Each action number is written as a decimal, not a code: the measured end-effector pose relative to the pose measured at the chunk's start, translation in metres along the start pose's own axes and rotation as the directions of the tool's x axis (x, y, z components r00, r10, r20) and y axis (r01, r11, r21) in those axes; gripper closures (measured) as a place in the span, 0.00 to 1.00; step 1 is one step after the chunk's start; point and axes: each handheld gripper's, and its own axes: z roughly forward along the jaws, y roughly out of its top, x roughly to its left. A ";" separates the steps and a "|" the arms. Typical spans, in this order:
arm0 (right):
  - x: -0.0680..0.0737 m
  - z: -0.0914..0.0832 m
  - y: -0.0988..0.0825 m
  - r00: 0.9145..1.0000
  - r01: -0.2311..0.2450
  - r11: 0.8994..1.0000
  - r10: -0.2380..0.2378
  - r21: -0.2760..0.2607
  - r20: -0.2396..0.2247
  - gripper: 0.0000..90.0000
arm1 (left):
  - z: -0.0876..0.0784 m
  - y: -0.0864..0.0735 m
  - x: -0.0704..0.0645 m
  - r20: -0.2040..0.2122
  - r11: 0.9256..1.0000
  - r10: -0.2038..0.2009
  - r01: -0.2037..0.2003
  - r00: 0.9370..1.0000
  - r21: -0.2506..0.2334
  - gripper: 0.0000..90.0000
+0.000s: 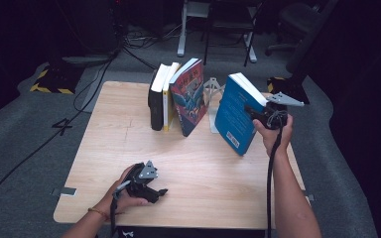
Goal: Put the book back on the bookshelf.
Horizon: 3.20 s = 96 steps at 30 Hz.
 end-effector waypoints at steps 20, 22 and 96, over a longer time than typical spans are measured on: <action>0.001 -0.013 -0.018 1.000 0.004 0.999 -0.004 -0.036 0.002 0.65 | 0.000 0.000 0.000 0.001 1.000 0.000 0.000 1.000 -0.002 0.17; 0.000 -0.012 -0.019 1.000 0.002 0.999 -0.002 -0.043 0.004 0.64 | 0.000 0.000 0.000 0.001 1.000 0.000 0.000 1.000 -0.002 0.17; 0.039 0.088 -0.079 0.983 -0.068 0.997 0.071 -0.026 0.170 0.68 | 0.002 0.002 0.000 0.009 1.000 0.014 -0.014 1.000 0.000 0.17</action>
